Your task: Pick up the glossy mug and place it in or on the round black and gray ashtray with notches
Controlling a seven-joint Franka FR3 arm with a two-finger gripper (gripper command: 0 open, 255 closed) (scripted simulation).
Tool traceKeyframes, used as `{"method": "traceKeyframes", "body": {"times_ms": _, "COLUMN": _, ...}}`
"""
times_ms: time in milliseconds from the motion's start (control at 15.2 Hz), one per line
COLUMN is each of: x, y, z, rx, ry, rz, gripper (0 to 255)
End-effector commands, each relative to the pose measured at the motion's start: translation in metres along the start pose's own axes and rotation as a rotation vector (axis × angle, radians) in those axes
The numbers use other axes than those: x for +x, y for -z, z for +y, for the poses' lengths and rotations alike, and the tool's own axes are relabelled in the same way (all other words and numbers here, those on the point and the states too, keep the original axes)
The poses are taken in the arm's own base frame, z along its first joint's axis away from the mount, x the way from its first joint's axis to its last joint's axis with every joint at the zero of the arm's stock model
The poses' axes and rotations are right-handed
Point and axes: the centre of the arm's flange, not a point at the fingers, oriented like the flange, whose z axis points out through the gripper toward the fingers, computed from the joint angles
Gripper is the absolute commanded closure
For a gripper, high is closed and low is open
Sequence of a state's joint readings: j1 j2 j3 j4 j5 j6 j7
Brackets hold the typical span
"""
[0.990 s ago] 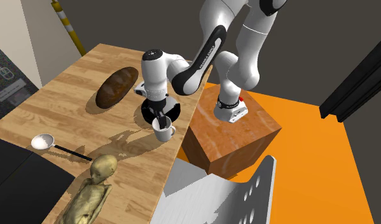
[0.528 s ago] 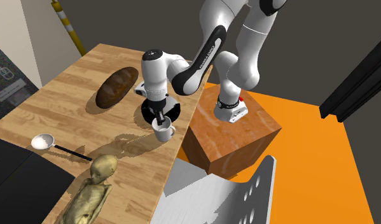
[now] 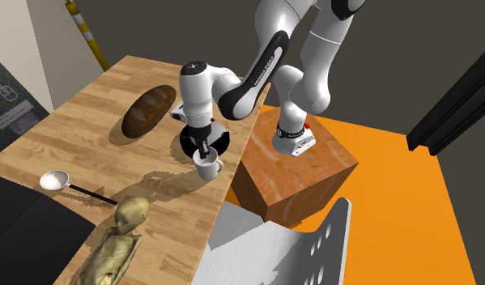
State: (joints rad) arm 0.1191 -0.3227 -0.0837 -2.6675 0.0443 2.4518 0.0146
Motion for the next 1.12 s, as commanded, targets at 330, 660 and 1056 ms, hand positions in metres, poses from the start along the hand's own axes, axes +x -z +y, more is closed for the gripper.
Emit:
{"method": "traceKeyframes", "body": {"times_ms": 330, "x": 0.003, "y": 0.036, "z": -0.002, "rx": 0.0, "ry": 0.0, "rz": 0.0, "gripper": 255}}
{"method": "traceKeyframes", "body": {"times_ms": 660, "x": 0.006, "y": 0.063, "z": -0.003, "rx": 0.0, "ry": 0.0, "rz": 0.0, "gripper": 255}}
{"method": "traceKeyframes", "body": {"times_ms": 1056, "x": 0.009, "y": 0.094, "z": -0.005, "rx": 0.0, "ry": 0.0, "rz": 0.0, "gripper": 255}}
